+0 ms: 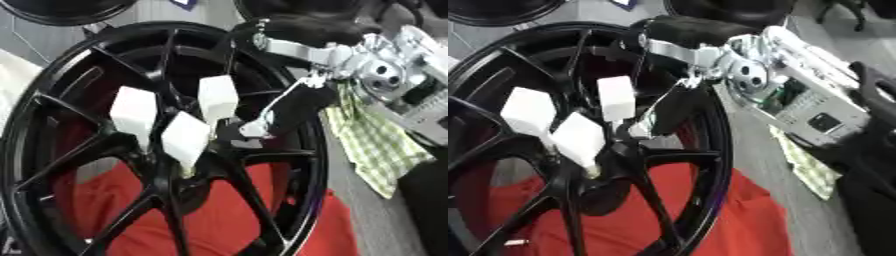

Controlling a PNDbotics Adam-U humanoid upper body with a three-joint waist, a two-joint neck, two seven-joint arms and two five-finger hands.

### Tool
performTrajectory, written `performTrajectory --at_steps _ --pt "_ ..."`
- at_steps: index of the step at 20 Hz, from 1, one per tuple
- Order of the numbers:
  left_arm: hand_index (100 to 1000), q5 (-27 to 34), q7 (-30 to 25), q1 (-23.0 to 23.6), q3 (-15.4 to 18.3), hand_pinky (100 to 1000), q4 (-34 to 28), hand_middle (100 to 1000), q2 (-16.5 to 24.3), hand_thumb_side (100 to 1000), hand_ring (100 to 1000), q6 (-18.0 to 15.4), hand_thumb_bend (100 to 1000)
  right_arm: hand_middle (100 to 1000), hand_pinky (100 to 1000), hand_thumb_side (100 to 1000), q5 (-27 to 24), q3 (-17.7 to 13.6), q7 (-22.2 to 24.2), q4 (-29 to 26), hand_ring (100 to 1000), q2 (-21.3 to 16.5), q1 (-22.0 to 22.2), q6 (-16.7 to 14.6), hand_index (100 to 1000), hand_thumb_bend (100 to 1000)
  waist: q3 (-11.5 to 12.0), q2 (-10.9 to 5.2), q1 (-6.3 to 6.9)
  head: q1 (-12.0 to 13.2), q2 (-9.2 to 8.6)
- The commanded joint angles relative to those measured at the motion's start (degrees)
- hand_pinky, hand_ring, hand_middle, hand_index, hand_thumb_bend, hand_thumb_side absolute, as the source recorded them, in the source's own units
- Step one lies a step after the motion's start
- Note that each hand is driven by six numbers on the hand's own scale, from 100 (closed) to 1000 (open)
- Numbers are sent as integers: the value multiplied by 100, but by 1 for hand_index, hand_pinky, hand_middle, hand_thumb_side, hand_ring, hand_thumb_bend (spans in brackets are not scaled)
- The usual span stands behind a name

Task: Pull the pin out of the wheel hub.

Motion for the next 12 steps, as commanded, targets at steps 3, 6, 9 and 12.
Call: performTrajectory --at_steps 3,6,9,12 --pt "660 21 6 -21 35 716 -113 584 63 811 694 9 100 886 908 372 59 -10 47 77 962 9 -68 -18 888 545 0 -71 40 -30 -101" --pt "660 22 4 -22 34 717 -113 584 53 812 694 11 100 888 909 367 113 7 11 170 964 51 -65 -39 888 541 5 -51 40 -34 -116" --pt "661 21 -1 -24 32 717 -113 585 41 813 694 13 100 889 909 357 199 -1 -88 308 965 98 -56 -76 888 535 12 -26 44 -31 -143" --pt "660 18 -5 -25 30 718 -113 584 28 804 694 16 100 887 909 341 258 -19 -206 420 964 118 -29 -126 887 524 19 5 48 -30 -177"
